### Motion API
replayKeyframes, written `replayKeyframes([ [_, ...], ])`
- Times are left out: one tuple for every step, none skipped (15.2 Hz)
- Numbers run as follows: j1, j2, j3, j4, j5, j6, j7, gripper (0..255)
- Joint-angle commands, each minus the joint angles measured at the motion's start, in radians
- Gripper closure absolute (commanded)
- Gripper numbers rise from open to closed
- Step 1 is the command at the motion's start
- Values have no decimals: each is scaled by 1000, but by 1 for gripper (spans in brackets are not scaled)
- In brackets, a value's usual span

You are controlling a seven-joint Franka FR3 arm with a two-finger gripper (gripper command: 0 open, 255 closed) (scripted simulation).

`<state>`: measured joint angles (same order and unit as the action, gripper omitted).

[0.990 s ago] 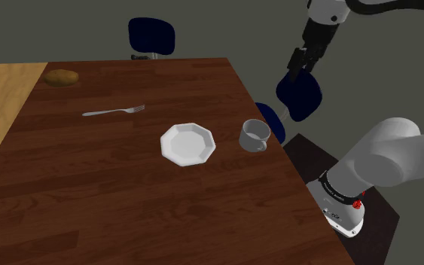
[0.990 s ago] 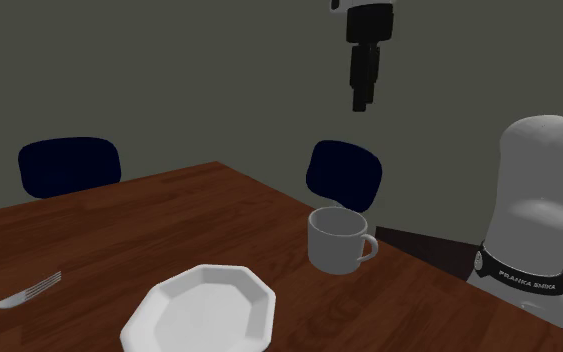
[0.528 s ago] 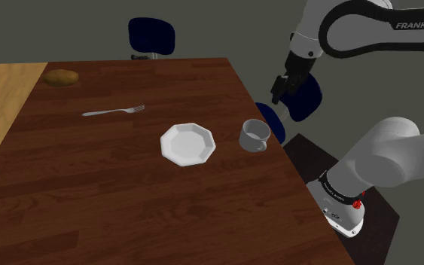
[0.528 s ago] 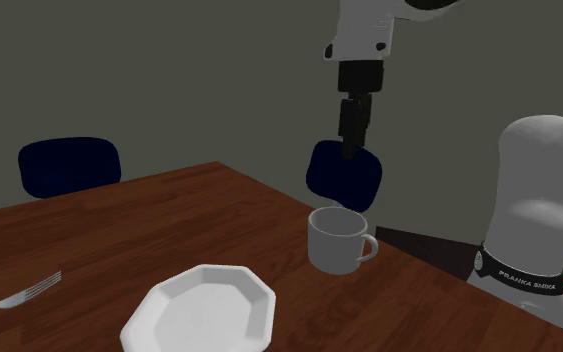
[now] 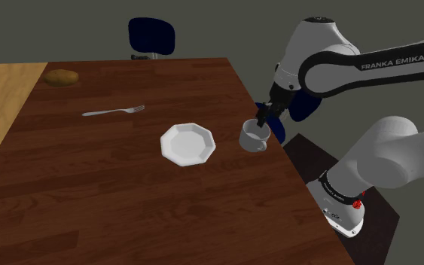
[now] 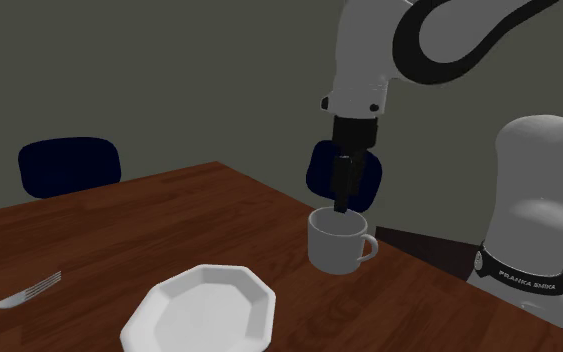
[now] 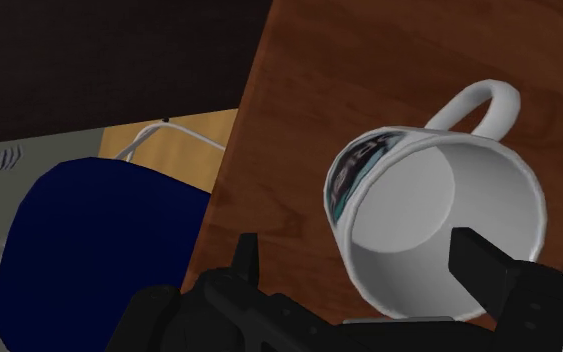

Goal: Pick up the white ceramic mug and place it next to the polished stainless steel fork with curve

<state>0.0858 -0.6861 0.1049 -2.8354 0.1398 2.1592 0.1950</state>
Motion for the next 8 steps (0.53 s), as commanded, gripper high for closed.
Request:
replayKeyframes([
  [3,31,3,-18,8,52,-1,0],
  [4,41,4,-26,10,70,-2,0],
  [5,52,5,-34,12,89,-2,0],
  [6,63,7,-41,14,108,-3,0],
  [7,75,8,-49,16,127,-4,0],
  [8,87,10,-56,18,146,-4,0],
  [8,94,11,-59,19,157,-5,0],
  [8,94,11,-60,19,157,-5,0],
])
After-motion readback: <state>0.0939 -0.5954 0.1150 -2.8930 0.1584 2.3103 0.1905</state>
